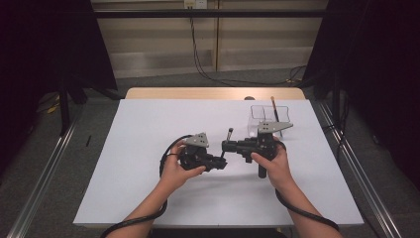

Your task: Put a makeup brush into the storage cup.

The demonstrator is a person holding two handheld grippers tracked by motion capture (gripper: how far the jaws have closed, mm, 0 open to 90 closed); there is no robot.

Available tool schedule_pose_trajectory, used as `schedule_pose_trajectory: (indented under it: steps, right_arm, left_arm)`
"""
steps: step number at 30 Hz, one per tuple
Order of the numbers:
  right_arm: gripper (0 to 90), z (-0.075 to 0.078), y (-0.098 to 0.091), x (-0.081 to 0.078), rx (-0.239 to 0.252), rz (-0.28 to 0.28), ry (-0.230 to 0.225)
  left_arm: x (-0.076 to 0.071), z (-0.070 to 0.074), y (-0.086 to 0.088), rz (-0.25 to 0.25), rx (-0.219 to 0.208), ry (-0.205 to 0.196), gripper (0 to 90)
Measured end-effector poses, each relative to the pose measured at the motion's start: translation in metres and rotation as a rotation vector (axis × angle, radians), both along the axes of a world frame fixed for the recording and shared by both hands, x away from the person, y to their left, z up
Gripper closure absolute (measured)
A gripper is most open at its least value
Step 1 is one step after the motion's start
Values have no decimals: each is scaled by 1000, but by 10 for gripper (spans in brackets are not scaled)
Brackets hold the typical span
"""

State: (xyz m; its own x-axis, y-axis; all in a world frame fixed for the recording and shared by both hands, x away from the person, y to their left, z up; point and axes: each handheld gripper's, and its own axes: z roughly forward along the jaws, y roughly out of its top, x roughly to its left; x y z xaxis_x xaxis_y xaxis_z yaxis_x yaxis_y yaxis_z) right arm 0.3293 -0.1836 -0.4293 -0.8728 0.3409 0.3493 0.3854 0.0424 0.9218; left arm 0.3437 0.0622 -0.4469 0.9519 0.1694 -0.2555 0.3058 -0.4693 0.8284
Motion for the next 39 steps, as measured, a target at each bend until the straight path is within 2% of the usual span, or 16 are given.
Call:
schedule_pose_trajectory:
  steps: [8, 18, 21, 24, 30, 32, 39]
  right_arm:
    - [846, 4, -2, 0, 3, 0, -13]
    - [846, 5, -4, -1, 4, -8, -33]
    - [846, 6, -5, -2, -3, -10, -40]
    - [846, 7, -6, -2, -5, -11, -44]
    - [846, 7, -7, -2, -11, -14, -47]
    - [846, 7, -7, -2, -12, -16, -50]
    - [846, 6, -9, -3, -16, -21, -59]
  left_arm:
    - [3, 3, 7, 1, -55, 31, 638]
    - [2, 6, 18, 11, -115, 25, 454]
    - [2, 7, 21, 37, -115, 8, 361]
    - [2, 8, 24, 42, -133, 9, 338]
    - [2, 7, 29, 66, -134, 1, 215]
    - [2, 6, 31, 73, -138, 1, 199]
    - [3, 7, 42, 99, -132, -42, 90]
